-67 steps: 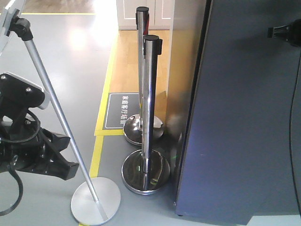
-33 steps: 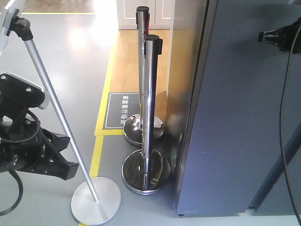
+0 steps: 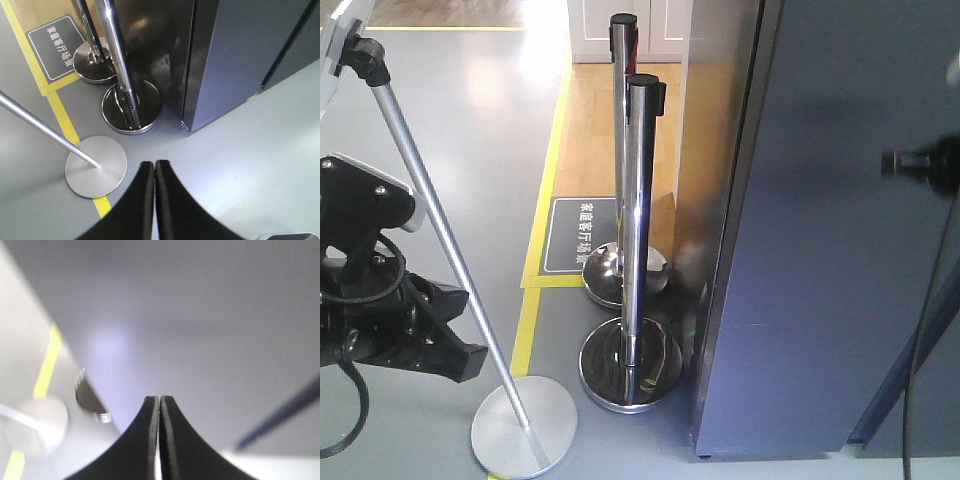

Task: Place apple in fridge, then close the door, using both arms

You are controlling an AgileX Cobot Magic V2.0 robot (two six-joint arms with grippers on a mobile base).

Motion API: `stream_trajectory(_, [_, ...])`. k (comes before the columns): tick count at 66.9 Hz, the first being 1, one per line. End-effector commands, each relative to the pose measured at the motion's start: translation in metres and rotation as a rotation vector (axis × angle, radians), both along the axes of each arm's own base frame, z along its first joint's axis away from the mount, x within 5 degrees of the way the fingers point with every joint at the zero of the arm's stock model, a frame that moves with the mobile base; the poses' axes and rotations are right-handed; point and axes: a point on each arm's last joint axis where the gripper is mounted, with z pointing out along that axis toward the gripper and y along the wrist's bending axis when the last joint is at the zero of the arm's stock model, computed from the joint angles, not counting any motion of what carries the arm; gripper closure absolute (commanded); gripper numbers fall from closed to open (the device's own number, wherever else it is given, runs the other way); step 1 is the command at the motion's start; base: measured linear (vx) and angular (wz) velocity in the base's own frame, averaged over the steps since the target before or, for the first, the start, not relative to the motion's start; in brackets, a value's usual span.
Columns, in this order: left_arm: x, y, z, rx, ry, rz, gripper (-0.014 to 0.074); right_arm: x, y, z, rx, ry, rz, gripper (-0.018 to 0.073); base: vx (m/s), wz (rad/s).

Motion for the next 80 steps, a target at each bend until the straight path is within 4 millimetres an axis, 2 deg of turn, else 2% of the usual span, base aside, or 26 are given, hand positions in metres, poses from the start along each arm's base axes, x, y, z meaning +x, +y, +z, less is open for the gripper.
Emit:
stream_trajectory(1, [0.001, -0.001, 0.014, -0.054, -0.078, -0.005, 0.0603, -0.023, 0.005, 0.010, -0.059, -0.026, 0.016, 0.0562, 0.00, 0.00])
stream_trajectory(14, [0.001, -0.001, 0.014, -0.054, -0.078, -0.005, 0.0603, -0.059, 0.022, 0.001, -0.118, 0.061, 0.030, 0.0562, 0.00, 0.00])
stream_trajectory(30, [0.001, -0.001, 0.014, -0.054, -0.078, -0.005, 0.0603, -0.114, 0.044, -0.004, -0.083, 0.022, 0.112, 0.0562, 0.00, 0.00])
stream_trajectory(45, [0.001, -0.001, 0.014, -0.054, -0.078, -0.005, 0.0603, -0.166, 0.040, -0.014, -0.032, -0.031, 0.118, 0.0562, 0.00, 0.00])
stream_trajectory(56, [0.001, -0.001, 0.014, -0.054, -0.078, -0.005, 0.0603, -0.196, 0.035, -0.018, -0.031, -0.039, 0.117, 0.0562, 0.00, 0.00])
stream_trajectory(68, [0.001, -0.001, 0.014, -0.054, -0.078, -0.005, 0.0603, -0.219, 0.031, -0.023, -0.031, -0.038, 0.116, 0.0562, 0.00, 0.00])
stream_trajectory(80, [0.001, -0.001, 0.014, -0.054, -0.078, -0.005, 0.0603, -0.229, 0.029, -0.027, -0.031, -0.063, 0.115, 0.0562, 0.00, 0.00])
